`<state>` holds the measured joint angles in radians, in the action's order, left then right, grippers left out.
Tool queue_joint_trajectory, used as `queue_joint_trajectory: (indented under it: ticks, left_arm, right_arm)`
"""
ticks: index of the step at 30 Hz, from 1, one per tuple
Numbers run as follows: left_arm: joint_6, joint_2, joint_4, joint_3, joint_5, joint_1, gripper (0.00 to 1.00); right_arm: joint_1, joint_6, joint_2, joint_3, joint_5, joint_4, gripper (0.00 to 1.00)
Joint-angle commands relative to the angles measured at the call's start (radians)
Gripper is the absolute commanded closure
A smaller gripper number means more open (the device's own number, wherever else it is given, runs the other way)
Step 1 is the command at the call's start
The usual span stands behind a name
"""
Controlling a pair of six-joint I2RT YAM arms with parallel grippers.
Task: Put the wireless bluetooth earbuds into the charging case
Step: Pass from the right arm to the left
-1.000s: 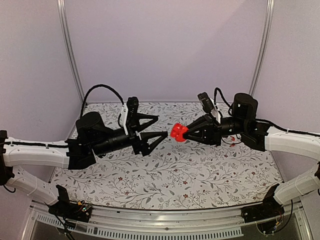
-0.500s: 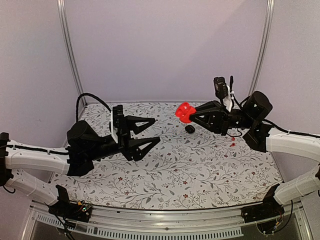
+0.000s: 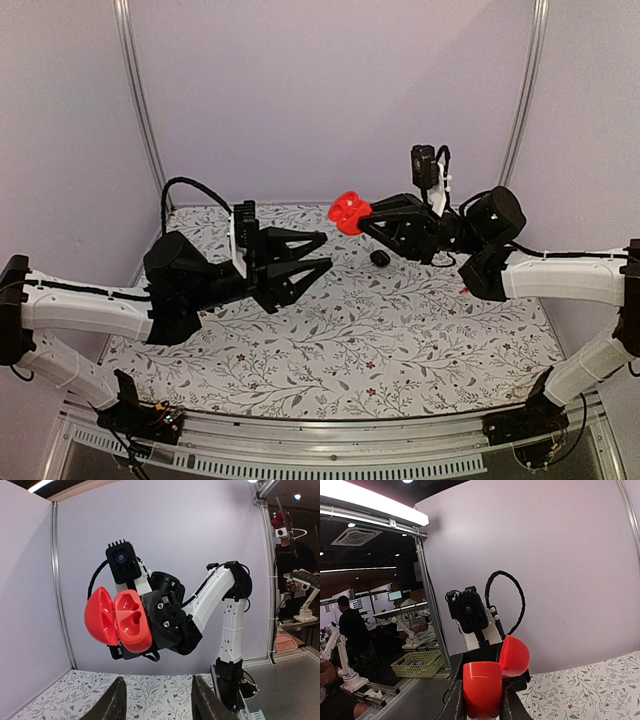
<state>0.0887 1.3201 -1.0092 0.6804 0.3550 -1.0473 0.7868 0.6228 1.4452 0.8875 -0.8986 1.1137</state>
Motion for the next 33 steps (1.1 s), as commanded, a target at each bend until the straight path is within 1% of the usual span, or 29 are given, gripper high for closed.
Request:
queue_joint_trajectory:
  ticks: [1,9,13,19,26,33]
  left_arm:
    - [-0.042,0.01,-0.025,0.023,-0.037,-0.01,0.58]
    - [-0.066,0.04,-0.07,0.026,-0.061,-0.019,0.61]
    - [-0.086,0.039,-0.074,0.033,-0.055,-0.029,0.62]
    - [-0.087,0.036,-0.071,0.038,-0.008,-0.044,0.63]
    - [-0.082,0.043,-0.071,0.051,0.004,-0.046,0.65]
    - [-0.067,0.041,-0.078,0.052,-0.029,-0.048,0.65]
  right_arm:
    - [0.025,0.038,0.024,0.023,0.05,0.109,1.0]
    - [0.068,0.046,0.044,0.008,0.111,0.153,1.0]
    - [0.082,0.046,0.062,0.004,0.113,0.157,1.0]
    - [0.091,0.031,0.077,-0.007,0.118,0.156,1.0]
    - [0.101,0.002,0.089,-0.002,0.109,0.161,1.0]
    - [0.108,-0.006,0.096,-0.006,0.112,0.175,1.0]
